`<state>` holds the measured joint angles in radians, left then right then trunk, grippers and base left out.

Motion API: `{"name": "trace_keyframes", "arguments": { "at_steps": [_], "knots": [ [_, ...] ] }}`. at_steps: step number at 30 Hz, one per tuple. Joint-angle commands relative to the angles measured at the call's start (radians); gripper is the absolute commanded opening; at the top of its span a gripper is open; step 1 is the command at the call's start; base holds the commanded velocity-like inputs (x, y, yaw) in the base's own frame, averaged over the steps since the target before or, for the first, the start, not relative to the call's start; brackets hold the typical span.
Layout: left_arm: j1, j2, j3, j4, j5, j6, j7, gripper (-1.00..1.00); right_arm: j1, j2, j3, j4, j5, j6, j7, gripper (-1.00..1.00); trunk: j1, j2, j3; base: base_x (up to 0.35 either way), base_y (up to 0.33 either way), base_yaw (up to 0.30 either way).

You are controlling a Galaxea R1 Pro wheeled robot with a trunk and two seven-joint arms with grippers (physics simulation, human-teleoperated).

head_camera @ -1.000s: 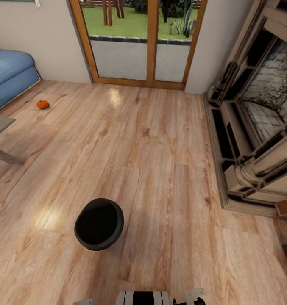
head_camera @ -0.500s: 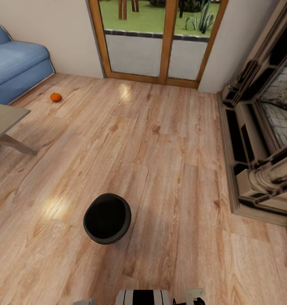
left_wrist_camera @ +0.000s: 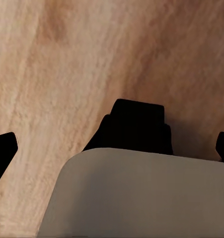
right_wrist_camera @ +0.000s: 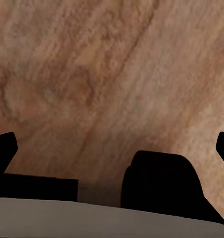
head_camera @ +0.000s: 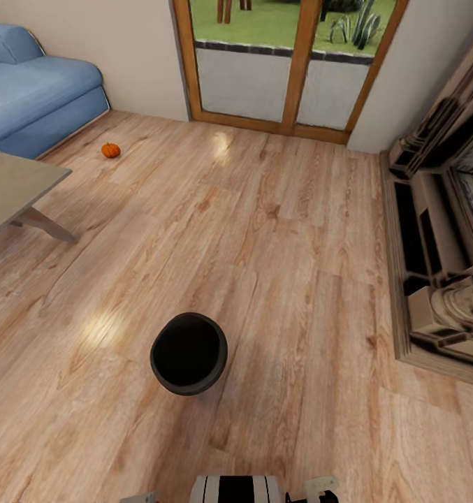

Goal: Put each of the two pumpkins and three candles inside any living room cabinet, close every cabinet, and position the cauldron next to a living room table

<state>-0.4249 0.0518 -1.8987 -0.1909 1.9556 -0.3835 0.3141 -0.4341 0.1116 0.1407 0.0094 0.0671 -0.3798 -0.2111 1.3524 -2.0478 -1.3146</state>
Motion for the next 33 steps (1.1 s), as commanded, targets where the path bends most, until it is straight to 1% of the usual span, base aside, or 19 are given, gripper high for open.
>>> {"name": "trace_keyframes", "arguments": {
  "at_steps": [1,2,5,18,33],
  "knots": [
    [0.0,0.0,0.0,0.0,0.004,0.0,0.0,1.0,0.0,0.0,0.0,0.0,0.0,0.0,0.001,1.0,0.0,0.0,0.0,0.0,0.0,0.024],
    [0.0,0.001,0.001,0.001,0.023,0.0,0.0,1.0,0.0,-0.002,0.0,0.001,0.002,0.0,0.003,1.0,0.0,0.0,0.0,0.0,0.0,0.008],
    [0.0,0.001,0.001,0.001,0.029,0.0,0.0,1.0,0.0,-0.003,0.0,0.001,0.001,0.001,0.003,1.0,0.0,0.0,0.0,0.0,0.0,0.004],
    [0.0,0.001,0.0,0.0,0.031,-0.001,-0.001,1.0,0.0,0.004,0.002,0.0,0.004,-0.001,0.004,1.0,0.0,0.0,0.0,0.0,0.0,0.0],
    [0.0,0.0,0.0,-0.002,0.031,-0.002,-0.001,1.0,0.0,0.005,0.002,0.0,0.003,-0.001,0.002,1.0,0.0,0.0,0.0,0.0,0.0,0.0]
  ]
}}
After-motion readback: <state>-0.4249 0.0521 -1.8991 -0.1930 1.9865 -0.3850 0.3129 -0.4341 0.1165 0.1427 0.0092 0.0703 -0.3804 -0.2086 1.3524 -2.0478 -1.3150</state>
